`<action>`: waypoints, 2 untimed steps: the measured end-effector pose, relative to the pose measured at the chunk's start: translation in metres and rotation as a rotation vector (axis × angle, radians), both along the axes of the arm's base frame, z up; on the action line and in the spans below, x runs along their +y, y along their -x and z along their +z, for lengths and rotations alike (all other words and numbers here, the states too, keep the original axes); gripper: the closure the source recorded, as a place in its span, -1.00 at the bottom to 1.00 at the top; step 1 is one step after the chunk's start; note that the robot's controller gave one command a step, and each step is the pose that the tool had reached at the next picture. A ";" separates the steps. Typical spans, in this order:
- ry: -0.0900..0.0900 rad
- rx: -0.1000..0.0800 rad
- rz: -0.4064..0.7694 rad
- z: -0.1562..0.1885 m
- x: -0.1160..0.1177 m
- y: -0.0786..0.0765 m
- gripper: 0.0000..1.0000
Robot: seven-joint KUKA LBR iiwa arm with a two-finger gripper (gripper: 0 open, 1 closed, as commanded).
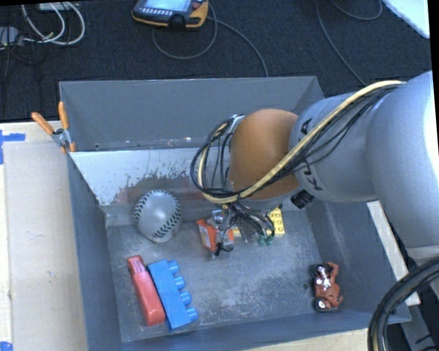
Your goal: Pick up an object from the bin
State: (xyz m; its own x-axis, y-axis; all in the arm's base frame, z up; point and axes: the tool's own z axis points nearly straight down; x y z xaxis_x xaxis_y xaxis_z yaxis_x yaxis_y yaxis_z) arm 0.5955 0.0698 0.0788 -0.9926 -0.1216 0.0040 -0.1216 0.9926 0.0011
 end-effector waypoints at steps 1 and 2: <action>0.000 0.000 0.000 0.000 0.000 0.000 1.00; 0.002 0.011 0.003 0.035 0.004 -0.001 1.00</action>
Offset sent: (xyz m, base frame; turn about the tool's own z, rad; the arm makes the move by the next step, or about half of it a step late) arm 0.0085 0.0110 0.0904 -0.0057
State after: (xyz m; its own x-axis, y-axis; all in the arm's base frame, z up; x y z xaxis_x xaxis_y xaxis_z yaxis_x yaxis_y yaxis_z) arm 0.5964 0.0734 0.1136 -0.9920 -0.1250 0.0149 -0.1250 0.9922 0.0006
